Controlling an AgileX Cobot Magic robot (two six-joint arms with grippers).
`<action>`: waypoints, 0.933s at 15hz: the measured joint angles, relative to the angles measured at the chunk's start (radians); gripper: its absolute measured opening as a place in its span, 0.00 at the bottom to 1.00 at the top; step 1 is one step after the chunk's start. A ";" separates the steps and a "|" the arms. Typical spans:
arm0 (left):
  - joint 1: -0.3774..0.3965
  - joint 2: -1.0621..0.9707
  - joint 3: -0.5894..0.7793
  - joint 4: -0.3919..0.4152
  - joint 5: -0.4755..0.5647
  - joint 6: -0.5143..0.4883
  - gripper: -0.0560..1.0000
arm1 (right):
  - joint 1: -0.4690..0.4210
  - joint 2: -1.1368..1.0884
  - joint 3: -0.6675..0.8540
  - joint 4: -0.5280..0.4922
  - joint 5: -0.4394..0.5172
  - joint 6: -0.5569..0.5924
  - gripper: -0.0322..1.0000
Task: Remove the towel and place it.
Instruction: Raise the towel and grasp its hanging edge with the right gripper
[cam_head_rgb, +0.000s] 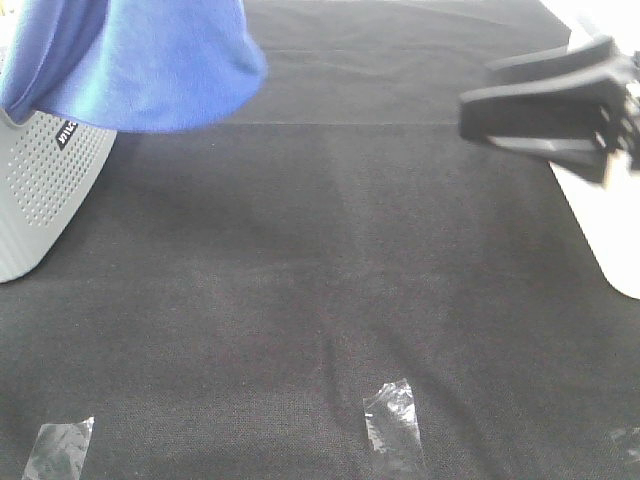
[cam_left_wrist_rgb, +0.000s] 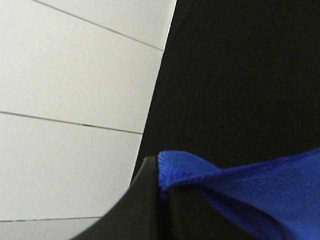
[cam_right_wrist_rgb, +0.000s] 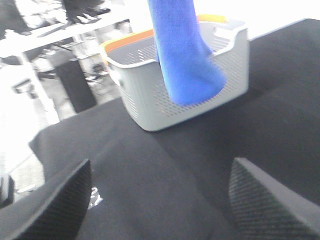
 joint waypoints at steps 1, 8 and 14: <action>-0.014 0.000 0.000 -0.005 0.000 0.000 0.05 | 0.000 0.071 -0.045 0.006 0.034 -0.020 0.77; -0.031 0.000 0.000 -0.033 -0.003 0.000 0.05 | 0.183 0.391 -0.236 0.021 0.030 -0.116 0.77; -0.031 0.000 0.000 -0.108 -0.003 0.003 0.05 | 0.309 0.570 -0.472 0.055 0.020 -0.092 0.77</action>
